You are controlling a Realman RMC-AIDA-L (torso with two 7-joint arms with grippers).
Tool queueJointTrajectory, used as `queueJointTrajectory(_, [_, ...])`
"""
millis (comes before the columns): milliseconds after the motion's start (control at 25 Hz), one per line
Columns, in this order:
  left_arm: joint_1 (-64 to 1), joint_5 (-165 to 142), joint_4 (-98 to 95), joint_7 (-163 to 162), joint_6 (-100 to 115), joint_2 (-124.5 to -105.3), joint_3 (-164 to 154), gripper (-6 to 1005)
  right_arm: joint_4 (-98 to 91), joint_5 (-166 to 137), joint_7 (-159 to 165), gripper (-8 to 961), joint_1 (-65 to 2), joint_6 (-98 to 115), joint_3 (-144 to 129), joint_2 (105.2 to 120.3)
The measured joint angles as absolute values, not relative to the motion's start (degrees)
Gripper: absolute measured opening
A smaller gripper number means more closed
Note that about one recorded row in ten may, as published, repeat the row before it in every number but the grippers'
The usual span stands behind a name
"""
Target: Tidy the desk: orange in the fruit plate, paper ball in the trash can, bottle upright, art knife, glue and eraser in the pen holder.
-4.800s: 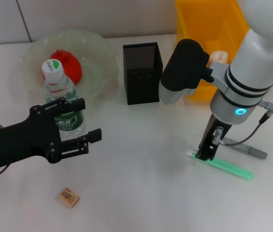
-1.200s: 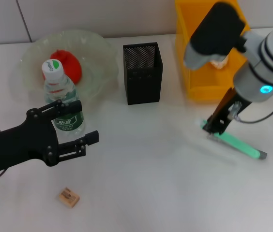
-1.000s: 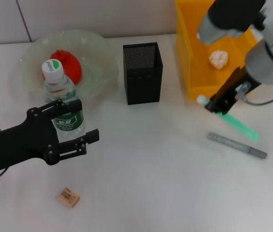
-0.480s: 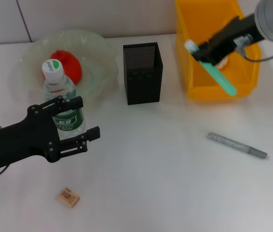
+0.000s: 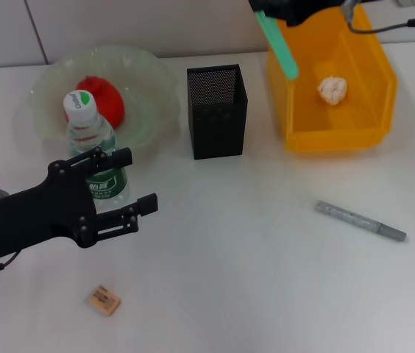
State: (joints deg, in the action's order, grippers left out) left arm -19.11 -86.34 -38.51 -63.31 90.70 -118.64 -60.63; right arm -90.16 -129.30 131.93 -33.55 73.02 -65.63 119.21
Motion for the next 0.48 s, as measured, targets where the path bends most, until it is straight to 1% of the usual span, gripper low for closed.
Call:
queueJointTrajectory(160, [-19.45, -86.31, -37.98, -63.23, 90.7, -118.66, -60.55, 812, -83.32, -118.54, 122.59, 152, -32.87, 70.63, -60.75, 119.19])
queueJointTrajectory(280, [-19.46, -86.3, -37.96, -63.22, 90.7, -118.66, -60.57, 812, -73.63, -107.55, 112.27, 152, -33.19, 70.7, -55.02, 118.86])
queueJointTrajectory(320, [-19.46, -86.29, -37.96, -63.22, 90.7, -118.66, -60.58, 812, -73.63, -107.55, 112.27, 152, -33.19, 70.7, -55.02, 118.86])
queueJointTrajectory(480, [-19.44, -86.23, -37.96, -63.2, 90.7, -118.65, -60.64, 812, -64.8, -99.2, 104.17, 152, -33.37, 71.19, -52.97, 117.93])
